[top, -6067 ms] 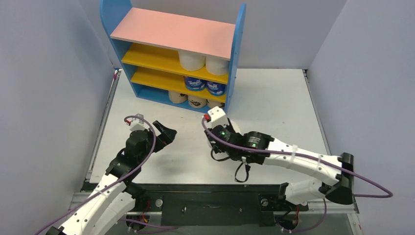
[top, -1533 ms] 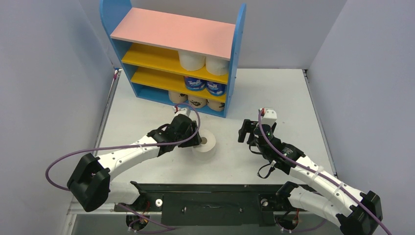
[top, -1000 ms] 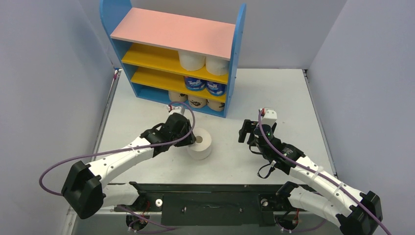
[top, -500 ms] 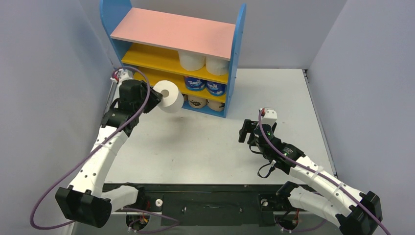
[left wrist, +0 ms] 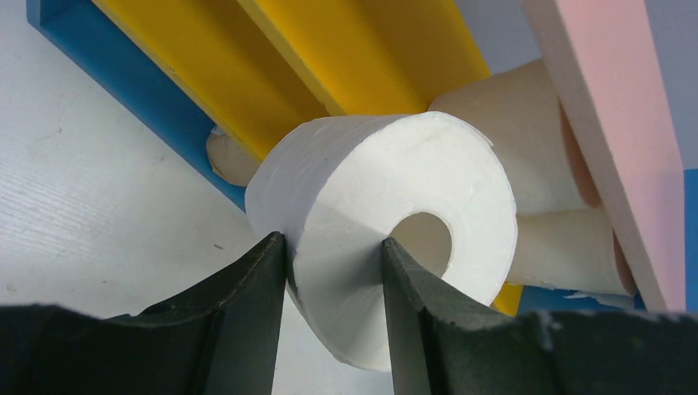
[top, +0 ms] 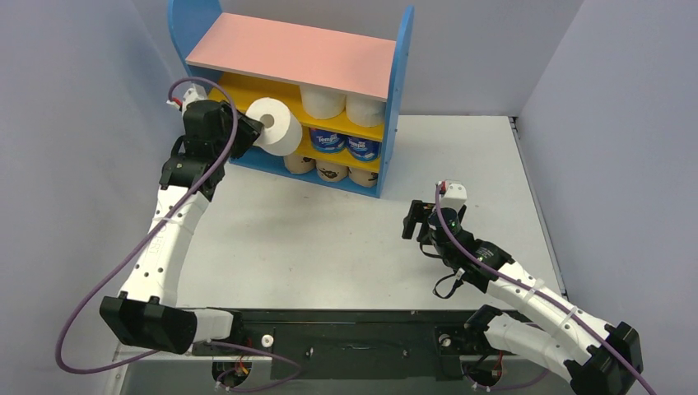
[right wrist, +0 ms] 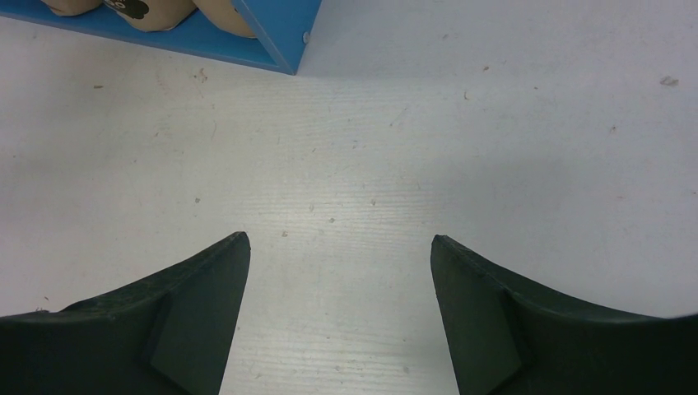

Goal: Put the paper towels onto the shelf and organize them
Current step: Pick up the paper towel from the center of the board, then place the paper towel on the shelf.

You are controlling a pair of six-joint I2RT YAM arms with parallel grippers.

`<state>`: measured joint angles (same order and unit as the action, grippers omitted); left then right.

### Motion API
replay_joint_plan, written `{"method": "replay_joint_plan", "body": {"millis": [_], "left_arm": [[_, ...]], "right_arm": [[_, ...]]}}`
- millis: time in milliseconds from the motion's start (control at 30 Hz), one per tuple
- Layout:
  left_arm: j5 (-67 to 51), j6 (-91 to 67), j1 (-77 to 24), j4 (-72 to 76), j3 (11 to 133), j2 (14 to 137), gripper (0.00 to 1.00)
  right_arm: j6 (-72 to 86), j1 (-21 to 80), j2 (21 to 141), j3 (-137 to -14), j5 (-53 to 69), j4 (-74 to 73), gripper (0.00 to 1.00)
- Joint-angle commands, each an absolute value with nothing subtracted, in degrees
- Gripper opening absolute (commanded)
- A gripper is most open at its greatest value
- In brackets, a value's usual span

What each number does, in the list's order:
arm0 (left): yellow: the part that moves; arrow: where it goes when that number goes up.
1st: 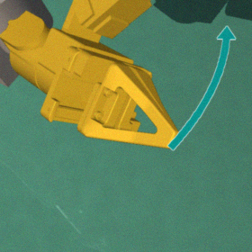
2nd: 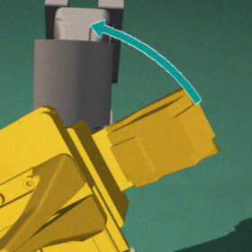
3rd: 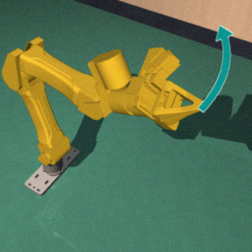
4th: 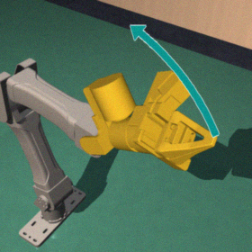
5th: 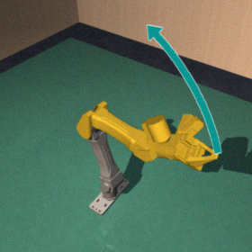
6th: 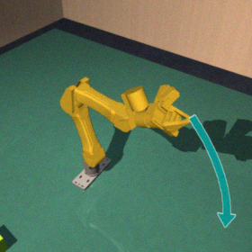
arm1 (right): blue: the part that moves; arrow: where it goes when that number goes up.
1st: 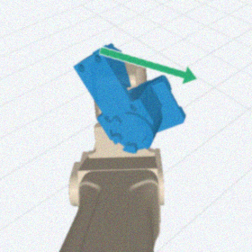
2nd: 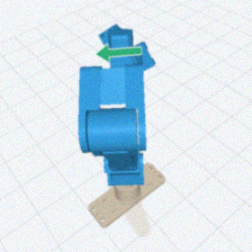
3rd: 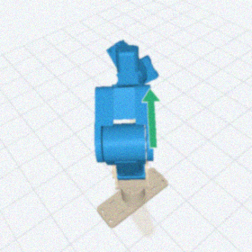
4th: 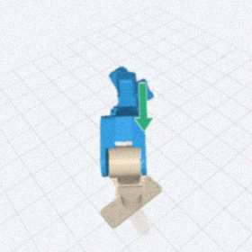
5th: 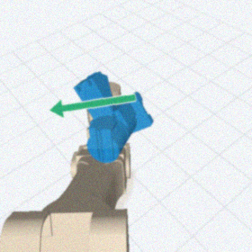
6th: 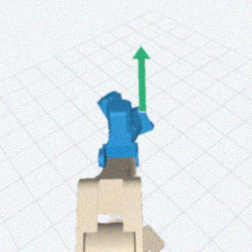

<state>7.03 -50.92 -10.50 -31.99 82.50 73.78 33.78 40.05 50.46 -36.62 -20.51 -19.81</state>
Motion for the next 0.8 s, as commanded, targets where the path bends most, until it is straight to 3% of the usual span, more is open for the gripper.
{"method": "replay_joint_plan", "body": {"millis": [0,767], "left_arm": [[5.59,-52.63,-8.96,-27.94,88.78,75.52,0.16],[7.52,-51.19,-7.91,-29.27,99.56,84.53,0.16]], "right_arm": [[32.89,39.32,50.31,-39.27,-20.53,-18.96,0.76],[32.69,38.16,49.62,-38.58,-19.75,-18.88,0.76]]}}
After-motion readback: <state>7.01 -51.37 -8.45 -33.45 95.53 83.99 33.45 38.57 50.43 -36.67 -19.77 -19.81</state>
